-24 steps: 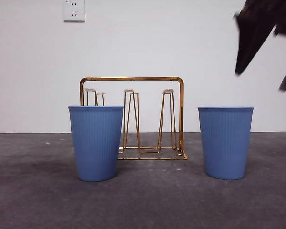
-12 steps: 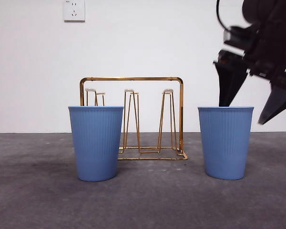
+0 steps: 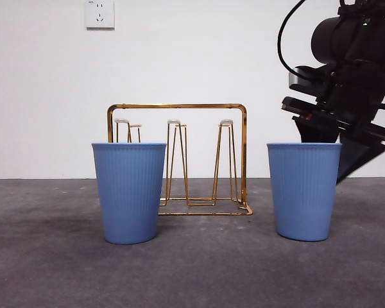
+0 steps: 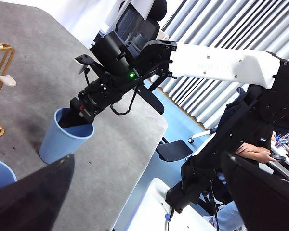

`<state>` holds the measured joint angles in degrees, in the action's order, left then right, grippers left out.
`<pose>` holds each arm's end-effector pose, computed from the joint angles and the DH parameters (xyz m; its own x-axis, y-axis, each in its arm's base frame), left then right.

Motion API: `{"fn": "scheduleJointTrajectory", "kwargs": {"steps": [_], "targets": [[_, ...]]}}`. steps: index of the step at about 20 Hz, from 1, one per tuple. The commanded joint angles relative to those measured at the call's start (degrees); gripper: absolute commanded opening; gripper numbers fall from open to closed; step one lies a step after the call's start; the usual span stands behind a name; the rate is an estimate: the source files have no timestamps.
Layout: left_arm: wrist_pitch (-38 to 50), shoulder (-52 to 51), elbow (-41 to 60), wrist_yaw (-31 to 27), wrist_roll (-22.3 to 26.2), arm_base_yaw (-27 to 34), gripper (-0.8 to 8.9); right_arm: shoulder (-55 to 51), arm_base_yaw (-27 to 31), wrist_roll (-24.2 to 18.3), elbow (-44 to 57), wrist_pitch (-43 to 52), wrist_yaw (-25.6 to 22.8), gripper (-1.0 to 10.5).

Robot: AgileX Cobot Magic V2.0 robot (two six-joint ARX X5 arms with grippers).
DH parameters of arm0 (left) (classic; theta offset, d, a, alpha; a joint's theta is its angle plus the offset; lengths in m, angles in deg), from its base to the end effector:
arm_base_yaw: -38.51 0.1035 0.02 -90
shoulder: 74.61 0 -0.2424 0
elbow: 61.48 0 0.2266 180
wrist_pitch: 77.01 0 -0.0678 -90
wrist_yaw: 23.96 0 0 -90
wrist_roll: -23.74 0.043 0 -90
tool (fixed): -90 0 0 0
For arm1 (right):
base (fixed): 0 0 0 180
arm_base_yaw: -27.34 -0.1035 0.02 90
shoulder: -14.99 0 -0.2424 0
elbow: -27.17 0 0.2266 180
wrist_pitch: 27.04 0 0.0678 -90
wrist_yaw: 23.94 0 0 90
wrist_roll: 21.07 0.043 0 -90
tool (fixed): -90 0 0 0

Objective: Pick up cup 1,put cup 1 in the cup rack,pick up cup 2,put cup 2 in the cup rack

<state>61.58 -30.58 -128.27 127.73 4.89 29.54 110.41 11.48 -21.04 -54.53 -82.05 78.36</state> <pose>0.1306 -0.0589 0.3314 0.3066 -0.9397 -0.1517 0.7477 0.3363 -0.5726 0.2888 0.0916 0.1887 0.2827 0.3018 -0.9105 -0.3409 0.9189 0.1987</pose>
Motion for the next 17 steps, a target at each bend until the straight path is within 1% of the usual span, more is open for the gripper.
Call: {"fn": "scheduleJointTrajectory", "kwargs": {"steps": [1, 3, 6, 9, 13, 15, 17], "targets": [[0.9, 0.0, -0.1, 0.3, -1.2, -0.1, 6.28, 0.3, -0.3, 0.4, 0.0, 1.7, 0.3, -0.2], [2.1, 0.0, -0.1, 0.3, -2.9, -0.2, 6.28, 0.3, -0.3, 0.4, 0.0, 2.3, 0.3, -0.2], [5.9, 0.0, -0.1, 0.3, -6.6, -0.9, 6.28, -0.6, -0.3, 0.4, 0.0, 2.6, 0.7, -0.2], [12.7, 0.2, -0.1, 0.2, -12.1, -1.8, 6.28, -3.7, -0.2, 0.7, 0.0, 3.6, 2.5, -0.2], [26.3, 1.0, -0.1, -0.3, -21.4, -2.8, 6.27, -11.5, 0.6, 3.1, -0.3, 5.4, 5.0, -0.2], [33.9, 1.6, -0.1, -0.5, -26.7, -3.2, 6.27, -15.9, 0.6, 4.3, -1.1, 5.4, 7.7, -0.2], [41.5, 2.4, -0.1, -2.3, -32.0, -3.7, 6.27, -20.7, 0.6, 5.2, -2.1, 5.5, 10.4, -0.2]]}}
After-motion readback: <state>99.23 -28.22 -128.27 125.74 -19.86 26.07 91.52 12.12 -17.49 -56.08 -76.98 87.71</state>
